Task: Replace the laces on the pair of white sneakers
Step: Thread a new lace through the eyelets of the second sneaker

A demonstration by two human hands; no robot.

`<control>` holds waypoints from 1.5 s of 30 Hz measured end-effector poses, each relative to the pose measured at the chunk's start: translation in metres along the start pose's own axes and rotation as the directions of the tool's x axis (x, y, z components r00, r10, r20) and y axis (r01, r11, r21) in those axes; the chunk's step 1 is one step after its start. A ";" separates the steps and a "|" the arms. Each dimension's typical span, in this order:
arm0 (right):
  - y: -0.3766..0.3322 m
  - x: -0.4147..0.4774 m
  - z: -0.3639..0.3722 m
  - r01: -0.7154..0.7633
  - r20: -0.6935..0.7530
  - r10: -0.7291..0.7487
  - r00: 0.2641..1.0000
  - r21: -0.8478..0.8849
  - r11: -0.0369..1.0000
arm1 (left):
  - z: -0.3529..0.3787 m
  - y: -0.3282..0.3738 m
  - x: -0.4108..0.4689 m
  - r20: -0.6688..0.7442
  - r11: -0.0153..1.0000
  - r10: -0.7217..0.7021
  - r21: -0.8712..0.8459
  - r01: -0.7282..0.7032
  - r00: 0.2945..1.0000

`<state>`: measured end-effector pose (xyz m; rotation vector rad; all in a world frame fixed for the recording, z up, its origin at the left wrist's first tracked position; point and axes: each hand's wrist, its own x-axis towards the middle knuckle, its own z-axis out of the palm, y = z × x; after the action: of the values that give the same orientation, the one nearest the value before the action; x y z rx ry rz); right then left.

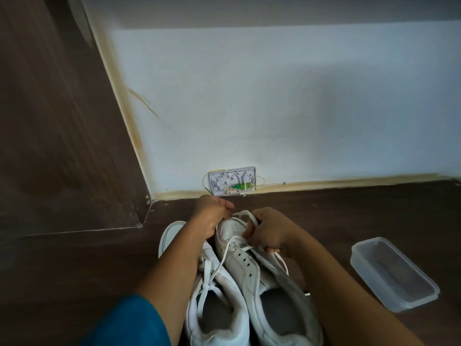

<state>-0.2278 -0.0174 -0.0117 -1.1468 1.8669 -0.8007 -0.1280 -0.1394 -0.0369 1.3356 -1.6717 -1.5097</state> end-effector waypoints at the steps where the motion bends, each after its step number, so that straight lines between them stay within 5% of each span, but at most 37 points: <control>1: 0.000 0.000 0.000 -0.004 -0.003 0.004 1.000 -0.001 1.000 | 0.000 0.002 -0.002 0.010 0.999 0.043 -0.009 -0.043 0.999; 4: -0.001 0.000 -0.003 -0.012 -0.054 0.012 0.998 0.000 1.000 | -0.001 0.009 -0.011 0.049 0.986 0.157 -0.059 -0.154 0.986; 8: -0.012 -0.006 -0.008 0.086 -0.198 -0.105 0.975 -0.106 0.991 | -0.007 0.021 -0.030 0.185 0.892 0.256 0.334 -0.306 0.949; 13: -0.019 -0.023 -0.006 0.178 -0.337 -0.148 0.930 0.059 0.982 | -0.001 0.030 -0.082 0.344 0.690 0.050 0.666 -0.281 0.938; 17: -0.019 -0.040 -0.015 0.245 -0.503 -0.066 0.862 0.299 0.922 | 0.005 0.016 -0.098 0.140 0.616 0.137 0.763 -0.195 0.981; 21: -0.010 -0.056 -0.035 0.391 -0.654 0.066 0.754 0.527 0.754 | 0.005 0.014 -0.102 0.119 0.593 0.237 0.768 -0.241 0.964; 24: -0.005 -0.068 -0.033 0.335 -0.513 -0.078 0.855 0.431 0.838 | 0.006 0.016 -0.107 0.160 0.561 0.377 0.744 -0.362 0.912; 26: -0.002 -0.070 -0.025 0.260 -0.243 -0.188 0.952 0.311 0.914 | 0.007 0.021 -0.110 0.121 0.739 0.394 0.548 -0.392 0.911; 28: 0.001 -0.066 -0.014 0.237 -0.028 -0.235 0.971 0.175 0.956 | 0.006 0.031 -0.116 0.028 0.904 0.366 0.224 -0.363 0.930; 34: -0.002 -0.048 0.007 0.237 -0.076 -0.237 0.968 -0.011 0.971 | 0.000 0.054 -0.126 0.058 0.891 0.426 -0.200 -0.408 0.903; 36: -0.006 -0.047 0.010 0.183 -0.143 -0.168 0.975 0.097 0.978 | -0.005 0.055 -0.126 0.106 0.887 0.413 -0.273 -0.373 0.905; 38: -0.010 -0.050 0.009 0.150 -0.113 -0.121 0.986 0.297 0.943 | -0.010 0.050 -0.118 0.120 0.923 0.348 -0.221 -0.317 0.930; 41: -0.015 -0.055 0.004 0.114 -0.042 -0.107 0.993 0.469 0.876 | -0.015 0.035 -0.109 0.199 0.972 0.160 0.139 -0.190 0.967; 45: -0.017 -0.050 0.002 0.059 -0.030 -0.051 0.998 0.567 0.822 | -0.009 0.027 -0.113 0.318 0.801 0.117 0.530 -0.278 0.941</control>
<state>-0.2049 0.0216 0.0157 -0.8077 1.4489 -1.2947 -0.0863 -0.0447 0.0171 1.1997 -2.5012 -1.1413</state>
